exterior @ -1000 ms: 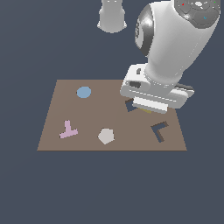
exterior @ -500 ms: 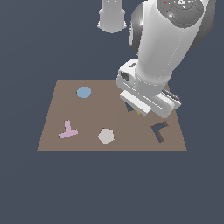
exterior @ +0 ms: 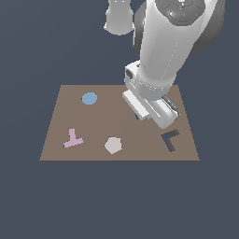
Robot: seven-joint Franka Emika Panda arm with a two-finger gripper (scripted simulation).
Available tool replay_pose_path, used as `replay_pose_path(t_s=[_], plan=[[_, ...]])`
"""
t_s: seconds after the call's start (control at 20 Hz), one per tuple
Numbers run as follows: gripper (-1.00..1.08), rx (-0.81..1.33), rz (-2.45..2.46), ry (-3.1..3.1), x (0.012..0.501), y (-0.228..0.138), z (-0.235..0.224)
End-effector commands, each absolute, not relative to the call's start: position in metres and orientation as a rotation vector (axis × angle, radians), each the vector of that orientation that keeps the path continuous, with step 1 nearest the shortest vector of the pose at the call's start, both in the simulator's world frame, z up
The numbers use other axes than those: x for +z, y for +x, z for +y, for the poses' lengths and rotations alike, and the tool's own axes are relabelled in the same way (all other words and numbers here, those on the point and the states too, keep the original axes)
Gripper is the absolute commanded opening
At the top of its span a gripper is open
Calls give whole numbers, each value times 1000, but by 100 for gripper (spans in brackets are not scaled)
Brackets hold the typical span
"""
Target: Insert a designated object into the corresponding slot on a board.
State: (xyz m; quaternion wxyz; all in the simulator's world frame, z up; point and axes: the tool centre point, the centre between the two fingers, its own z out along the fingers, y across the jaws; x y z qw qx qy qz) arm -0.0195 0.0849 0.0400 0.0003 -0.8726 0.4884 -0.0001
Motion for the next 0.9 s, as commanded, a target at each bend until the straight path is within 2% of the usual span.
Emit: replay_pose_path(t_s=[0.0, 0.85], plan=[[-100, 0, 1602, -2701, 40, -21, 82], [-100, 1, 1707, -2637, 31, -24, 79]])
